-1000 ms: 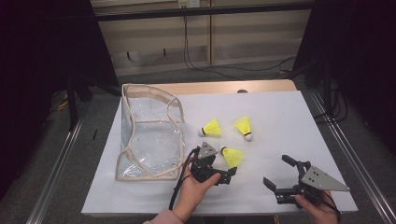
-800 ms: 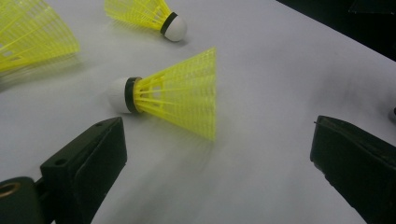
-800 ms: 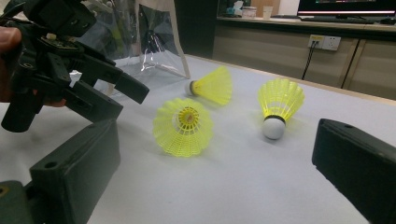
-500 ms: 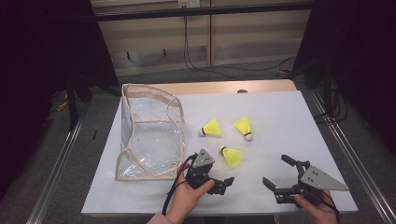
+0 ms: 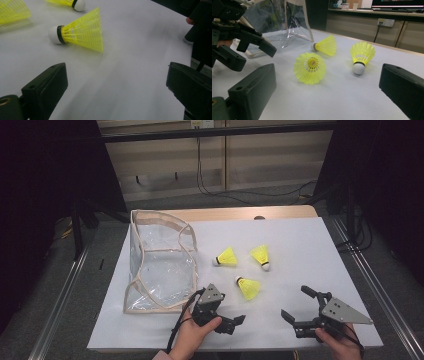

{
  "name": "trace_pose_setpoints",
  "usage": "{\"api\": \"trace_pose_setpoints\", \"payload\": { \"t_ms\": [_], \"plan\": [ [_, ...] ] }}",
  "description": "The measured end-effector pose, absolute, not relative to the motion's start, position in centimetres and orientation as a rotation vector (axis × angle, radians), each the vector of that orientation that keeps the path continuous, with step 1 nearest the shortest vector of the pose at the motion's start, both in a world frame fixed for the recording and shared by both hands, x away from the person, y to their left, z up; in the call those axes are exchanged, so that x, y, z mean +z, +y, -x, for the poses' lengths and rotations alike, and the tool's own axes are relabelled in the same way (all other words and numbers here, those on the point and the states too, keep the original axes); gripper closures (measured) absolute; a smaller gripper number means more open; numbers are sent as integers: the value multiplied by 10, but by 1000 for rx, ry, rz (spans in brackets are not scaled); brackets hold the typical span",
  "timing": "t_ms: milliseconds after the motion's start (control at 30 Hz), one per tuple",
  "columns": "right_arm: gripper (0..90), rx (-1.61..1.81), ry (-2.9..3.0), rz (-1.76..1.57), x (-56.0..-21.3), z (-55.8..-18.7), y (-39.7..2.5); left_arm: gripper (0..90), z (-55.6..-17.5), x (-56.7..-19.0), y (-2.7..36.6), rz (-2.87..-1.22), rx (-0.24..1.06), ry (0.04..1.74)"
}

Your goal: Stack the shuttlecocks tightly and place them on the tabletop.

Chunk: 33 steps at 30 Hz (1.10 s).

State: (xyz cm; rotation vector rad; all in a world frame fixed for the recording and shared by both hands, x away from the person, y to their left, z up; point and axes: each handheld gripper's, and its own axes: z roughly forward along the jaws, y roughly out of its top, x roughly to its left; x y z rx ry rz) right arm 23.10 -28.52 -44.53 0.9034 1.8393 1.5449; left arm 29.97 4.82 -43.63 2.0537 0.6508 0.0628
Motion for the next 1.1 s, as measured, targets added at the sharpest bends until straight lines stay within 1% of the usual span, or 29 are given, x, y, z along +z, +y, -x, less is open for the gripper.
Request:
{"api": "trace_pose_setpoints", "payload": {
  "t_ms": [233,300,733,800,933,1100],
  "plan": [
    [9,1543,1837,-911,-445,-231,-285,37,-298,-438,54,-2067,61,605],
    [9,1542,1837,-909,-445,-231,-285,37,-296,-437,56,-2080,77,608],
    [9,1541,1837,-912,-445,-231,-285,37,-289,-438,70,-2088,39,563],
    [9,1544,1839,-905,-445,-231,-285,37,-287,-437,71,-2091,35,587],
    [9,1535,1841,-916,-445,-231,-285,37,-289,-435,73,-2096,23,554],
    [8,1543,1838,-905,-445,-231,-285,37,-289,-434,75,-2093,25,552]
  ]
}}
